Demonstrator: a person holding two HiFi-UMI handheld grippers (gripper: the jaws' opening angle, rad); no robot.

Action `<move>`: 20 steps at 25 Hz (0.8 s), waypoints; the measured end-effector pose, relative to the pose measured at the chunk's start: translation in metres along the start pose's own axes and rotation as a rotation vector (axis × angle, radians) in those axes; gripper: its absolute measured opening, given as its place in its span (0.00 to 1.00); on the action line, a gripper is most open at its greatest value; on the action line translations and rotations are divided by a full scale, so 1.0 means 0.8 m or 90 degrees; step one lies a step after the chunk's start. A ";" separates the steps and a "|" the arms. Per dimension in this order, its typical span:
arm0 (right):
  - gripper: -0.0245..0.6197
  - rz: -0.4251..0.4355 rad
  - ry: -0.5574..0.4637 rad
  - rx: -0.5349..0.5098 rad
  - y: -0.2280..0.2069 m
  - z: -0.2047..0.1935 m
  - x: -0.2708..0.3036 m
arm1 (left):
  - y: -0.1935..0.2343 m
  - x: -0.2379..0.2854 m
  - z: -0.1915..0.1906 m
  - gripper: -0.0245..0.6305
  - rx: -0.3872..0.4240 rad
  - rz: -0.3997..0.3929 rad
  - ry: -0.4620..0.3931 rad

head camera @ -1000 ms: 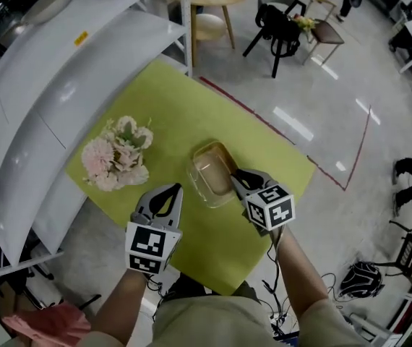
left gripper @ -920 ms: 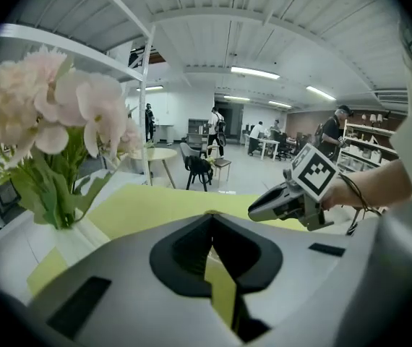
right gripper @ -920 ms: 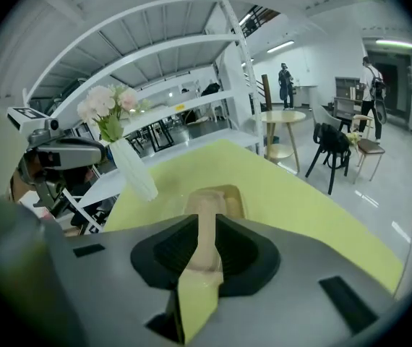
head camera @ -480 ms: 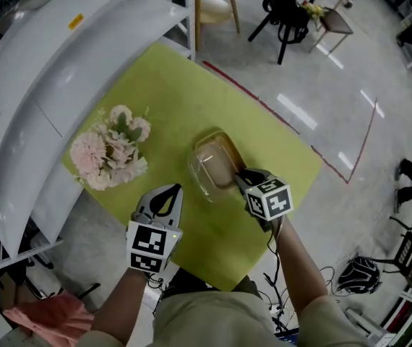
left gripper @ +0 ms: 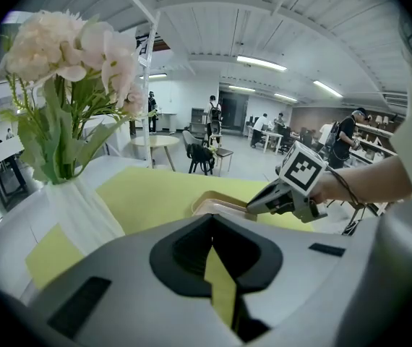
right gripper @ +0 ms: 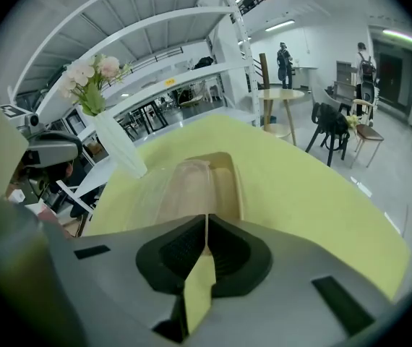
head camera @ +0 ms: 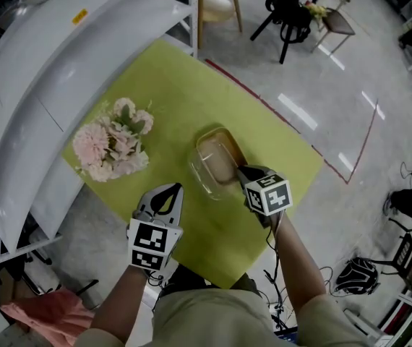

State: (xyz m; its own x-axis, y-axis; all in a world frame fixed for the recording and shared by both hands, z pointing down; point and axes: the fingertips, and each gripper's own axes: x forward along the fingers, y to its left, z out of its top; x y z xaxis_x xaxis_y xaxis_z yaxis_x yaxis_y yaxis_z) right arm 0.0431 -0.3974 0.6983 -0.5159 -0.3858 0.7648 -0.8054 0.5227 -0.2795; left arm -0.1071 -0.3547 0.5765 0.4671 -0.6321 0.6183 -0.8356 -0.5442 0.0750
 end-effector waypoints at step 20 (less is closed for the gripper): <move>0.06 -0.053 -0.390 -0.019 0.081 0.171 -0.285 | -0.014 -0.150 0.151 0.05 0.089 0.069 -0.199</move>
State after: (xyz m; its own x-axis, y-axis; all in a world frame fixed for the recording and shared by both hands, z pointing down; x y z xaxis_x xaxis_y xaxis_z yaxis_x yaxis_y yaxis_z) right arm 0.0688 -0.3798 0.4261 -0.5327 -0.7881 0.3085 -0.8462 0.4899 -0.2097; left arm -0.1188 -0.3390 0.4067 0.4614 -0.8168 0.3464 -0.8476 -0.5212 -0.0999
